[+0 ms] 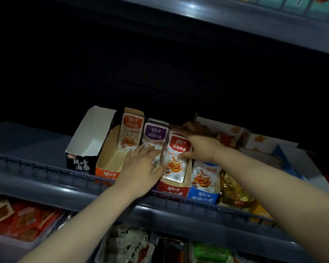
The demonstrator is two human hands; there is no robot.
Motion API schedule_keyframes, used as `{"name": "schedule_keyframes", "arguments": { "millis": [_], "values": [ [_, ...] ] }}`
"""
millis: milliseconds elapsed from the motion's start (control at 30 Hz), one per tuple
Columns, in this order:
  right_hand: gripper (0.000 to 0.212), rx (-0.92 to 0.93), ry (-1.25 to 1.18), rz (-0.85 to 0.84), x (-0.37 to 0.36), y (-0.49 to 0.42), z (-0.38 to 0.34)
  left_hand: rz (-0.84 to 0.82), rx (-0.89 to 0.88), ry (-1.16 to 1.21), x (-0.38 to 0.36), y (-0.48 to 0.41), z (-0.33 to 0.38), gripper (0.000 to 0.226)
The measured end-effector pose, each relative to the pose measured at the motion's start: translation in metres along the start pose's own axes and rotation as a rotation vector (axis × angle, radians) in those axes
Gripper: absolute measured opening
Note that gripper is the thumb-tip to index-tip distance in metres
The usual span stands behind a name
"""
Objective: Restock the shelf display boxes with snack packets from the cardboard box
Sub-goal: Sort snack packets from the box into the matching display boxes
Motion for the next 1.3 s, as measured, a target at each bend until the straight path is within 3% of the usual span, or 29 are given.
{"name": "schedule_keyframes", "arguments": {
  "millis": [233, 300, 500, 600, 733, 867, 1067, 1167, 1300],
  "values": [
    [0.07, -0.054, -0.144, 0.211, 0.035, 0.052, -0.026, 0.191, -0.138, 0.198, 0.007, 0.056, 0.013, 0.05],
    [0.066, -0.029, -0.198, 0.252, 0.035, 0.085, -0.039, 0.207, -0.135, 0.299, 0.005, 0.084, 0.018, 0.041],
    [0.049, 0.016, -0.342, 0.307, -0.024, 0.211, -0.091, -0.001, -0.186, 0.26, -0.05, 0.172, 0.01, 0.028],
    [0.045, -0.032, -0.427, 0.194, -0.087, 0.264, -0.12, -0.227, -0.121, 0.173, -0.089, 0.213, -0.008, 0.03],
    [0.039, -0.091, -0.585, -0.123, -0.182, 0.318, -0.141, -0.535, 0.136, -0.009, -0.147, 0.262, -0.051, 0.046],
    [0.038, -0.336, -0.792, -0.475, -0.273, 0.351, -0.148, -0.737, 0.395, 0.015, -0.194, 0.299, -0.092, 0.043],
    [0.052, -0.822, -1.168, -0.522, -0.357, 0.364, -0.163, -0.823, 0.593, 0.1, -0.243, 0.318, -0.145, 0.033],
    [0.053, -0.903, -1.214, -0.532, -0.394, 0.359, -0.173, -0.857, 0.674, 0.145, -0.267, 0.322, -0.167, 0.042],
    [0.052, -0.917, -1.284, -0.616, -0.422, 0.343, -0.181, -0.892, 0.791, 0.29, -0.287, 0.321, -0.161, 0.025]
  ]
}}
Point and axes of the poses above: each hand's wrist, its own y-axis away from the middle knuckle, its own x-axis out of the back of the hand, z = x × y, the point moved 1 cm from there along -y, towards the middle knuckle, and after that the axes turned 8 degrees about x, right-handed, at the moved point
